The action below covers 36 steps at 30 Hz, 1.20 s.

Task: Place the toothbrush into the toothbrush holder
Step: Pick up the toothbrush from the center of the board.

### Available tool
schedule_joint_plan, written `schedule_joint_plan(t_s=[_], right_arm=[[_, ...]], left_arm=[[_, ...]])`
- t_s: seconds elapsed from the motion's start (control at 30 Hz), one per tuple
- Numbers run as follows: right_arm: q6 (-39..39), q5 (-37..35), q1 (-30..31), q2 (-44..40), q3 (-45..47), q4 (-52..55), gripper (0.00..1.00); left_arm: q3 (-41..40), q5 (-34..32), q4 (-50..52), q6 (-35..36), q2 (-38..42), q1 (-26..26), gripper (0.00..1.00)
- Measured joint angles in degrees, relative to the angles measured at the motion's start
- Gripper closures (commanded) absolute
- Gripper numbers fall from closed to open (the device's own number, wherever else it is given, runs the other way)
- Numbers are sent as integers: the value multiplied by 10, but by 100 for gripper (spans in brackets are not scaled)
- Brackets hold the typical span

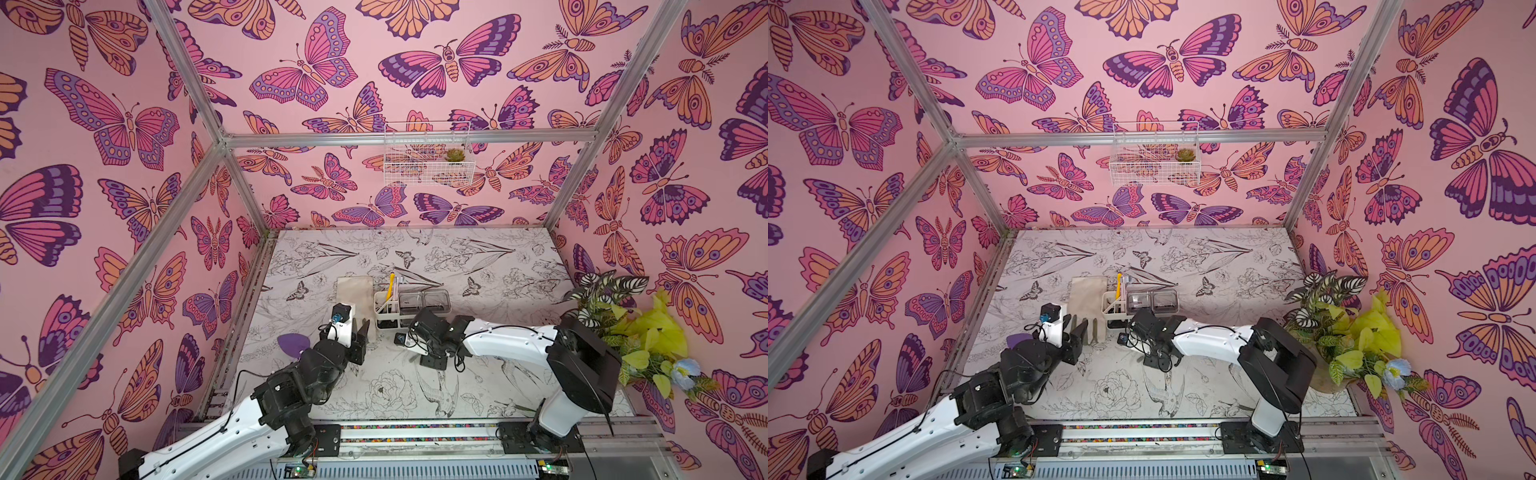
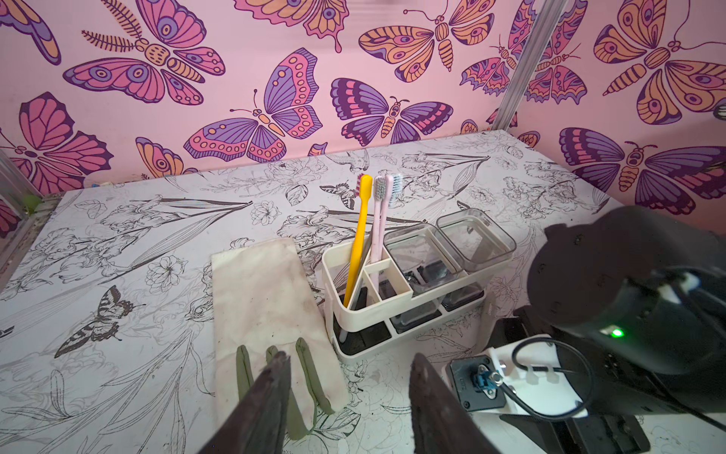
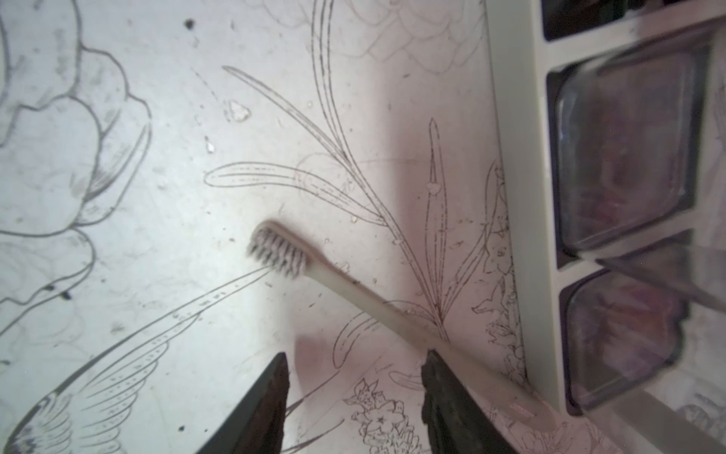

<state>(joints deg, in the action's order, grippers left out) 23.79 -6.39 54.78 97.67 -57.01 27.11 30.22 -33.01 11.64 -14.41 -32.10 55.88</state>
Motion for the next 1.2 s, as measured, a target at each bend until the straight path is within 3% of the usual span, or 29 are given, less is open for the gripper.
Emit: schedule_joint_plan(t_s=[0.2, 0.33, 0.87, 1.2], right_arm=[[12, 0, -1, 33, -27, -1, 45], [15, 9, -8, 52, -50, 6, 55], [17, 101, -19, 92, -103, 96, 73], [-5, 103, -19, 106, -122, 103, 97]], left_arm=[[-2, 0, 0, 1, 7, 0, 49], [-3, 0, 0, 3, 7, 0, 49], [-3, 0, 0, 4, 53, 0, 49], [-3, 0, 0, 4, 50, 0, 49]])
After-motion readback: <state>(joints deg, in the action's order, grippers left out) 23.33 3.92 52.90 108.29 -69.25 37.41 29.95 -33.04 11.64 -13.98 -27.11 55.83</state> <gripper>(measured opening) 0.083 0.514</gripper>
